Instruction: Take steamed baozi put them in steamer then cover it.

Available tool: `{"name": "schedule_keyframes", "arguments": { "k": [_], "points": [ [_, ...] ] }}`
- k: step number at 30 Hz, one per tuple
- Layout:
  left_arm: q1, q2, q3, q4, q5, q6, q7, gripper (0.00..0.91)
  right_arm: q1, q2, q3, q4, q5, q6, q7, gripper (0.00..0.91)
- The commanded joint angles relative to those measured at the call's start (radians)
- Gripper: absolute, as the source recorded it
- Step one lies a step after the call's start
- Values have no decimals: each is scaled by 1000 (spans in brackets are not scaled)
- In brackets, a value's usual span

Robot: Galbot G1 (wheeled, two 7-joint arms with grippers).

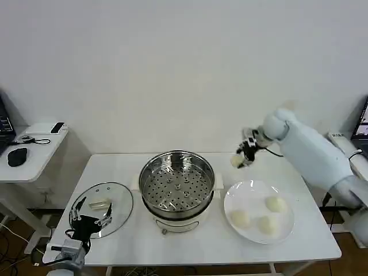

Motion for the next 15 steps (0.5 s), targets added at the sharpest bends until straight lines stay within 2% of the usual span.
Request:
{"name": "schedule_keyframes", "arguments": {
  "k": [1,2,3,5,6,8,11,13,15],
  "points": [
    [6,-1,-1,0,0,-1,-5,907,181,173,-67,-92,151,215,-18,625],
    [8,-2,-2,0,0,-1,-6,907,181,173,-67,-92,151,215,-18,625],
    [10,-2,-3,-2,0,-1,-8,907,184,218,-62,-135,128,362,-17,625],
    [15,-1,-3,-4,0,0,-8,907,184,224,-70,-108,108,352,-13,625],
    [17,-1,-4,-5,1,0,-7,907,180,234,-73,-77,80,376,-13,625],
    [18,-2,-5,-4,3,0,-7,907,179,243,-90,-46,79,405,-8,625],
    [20,-5,-4,-1,13,1,-7,907,176,265,-109,-27,48,544,2,625],
    [24,-9,-3,-1,19,1,-6,907,174,275,-128,-9,1,603,32,625],
    [30,-12,-2,-3,23,2,-5,907,173,274,-147,21,-79,629,46,625]
  ]
}}
